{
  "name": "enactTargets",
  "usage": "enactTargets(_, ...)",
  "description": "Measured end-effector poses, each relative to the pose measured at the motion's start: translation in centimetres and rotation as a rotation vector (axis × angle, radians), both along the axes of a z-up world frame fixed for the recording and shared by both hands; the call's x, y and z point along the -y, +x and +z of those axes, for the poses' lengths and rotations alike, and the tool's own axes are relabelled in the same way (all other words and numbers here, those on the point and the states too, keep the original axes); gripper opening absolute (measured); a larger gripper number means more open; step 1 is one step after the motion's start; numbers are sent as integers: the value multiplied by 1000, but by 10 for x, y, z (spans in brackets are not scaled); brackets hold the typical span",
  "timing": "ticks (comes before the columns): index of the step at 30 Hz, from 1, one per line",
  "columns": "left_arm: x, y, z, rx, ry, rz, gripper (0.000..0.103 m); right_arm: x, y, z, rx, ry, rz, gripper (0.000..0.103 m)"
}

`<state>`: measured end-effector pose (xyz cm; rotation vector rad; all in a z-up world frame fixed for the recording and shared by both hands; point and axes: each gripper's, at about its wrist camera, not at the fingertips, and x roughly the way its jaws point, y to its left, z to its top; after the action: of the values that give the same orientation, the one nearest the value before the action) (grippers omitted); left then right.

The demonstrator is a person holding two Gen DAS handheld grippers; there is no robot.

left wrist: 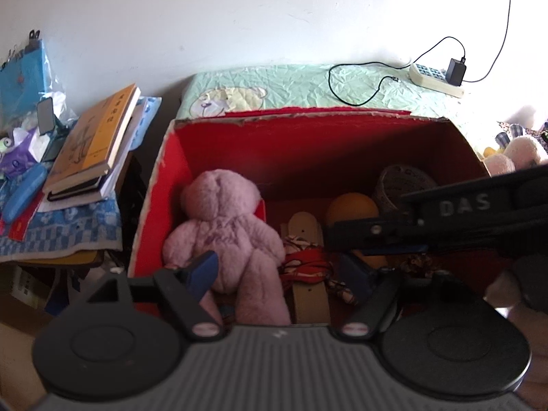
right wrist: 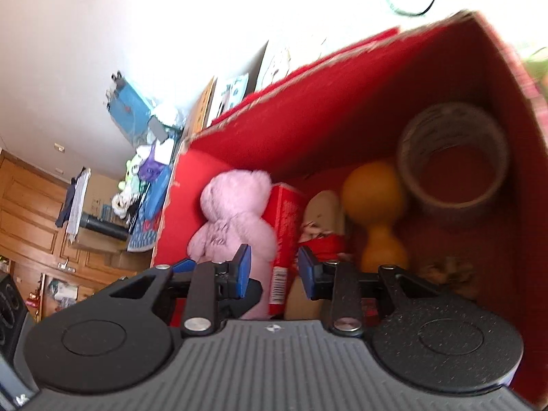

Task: Organize objects
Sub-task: 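Withdraw the right gripper from the box back toward the toys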

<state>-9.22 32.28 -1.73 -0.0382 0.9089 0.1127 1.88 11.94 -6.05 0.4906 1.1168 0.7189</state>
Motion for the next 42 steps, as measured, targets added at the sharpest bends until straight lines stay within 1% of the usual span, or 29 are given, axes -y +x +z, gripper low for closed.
enactTargets(2, 6, 2, 3, -6, 10, 19, 79, 6, 0, 5, 14, 2, -15, 34)
enactTargets(6, 26, 2, 16, 11, 42, 44, 79, 23, -3, 13, 51, 9, -18, 34)
enactTargets(13, 80, 0, 39, 56, 97, 38, 81, 65, -14, 35, 151, 54, -13, 34)
enactTargets(14, 89, 0, 41, 62, 98, 36, 83, 71, -15, 38, 161, 59, -11, 34)
enactTargets(18, 123, 1, 49, 71, 101, 24, 83, 100, -20, 46, 191, 67, -22, 34)
enactTargets(23, 170, 0, 55, 95, 101, -6, 83, 141, -25, 49, 205, 74, -47, 34)
enactTargets(27, 209, 2, 55, 102, 95, -37, 83, 175, -28, 48, 207, 72, -76, 34)
enactTargets(31, 242, 7, 50, 96, 66, -75, 83, 212, -30, 43, 205, 61, -106, 34)
enactTargets(37, 284, 23, 37, 75, -11, -160, 84, 264, -30, 32, 201, 16, -182, 34)
enactTargets(40, 298, 33, 29, 58, -75, -199, 84, 287, -27, 27, 190, 2, -234, 34)
enactTargets(42, 305, 43, 22, 35, -133, -227, 83, 305, -25, 23, 188, 1, -267, 34)
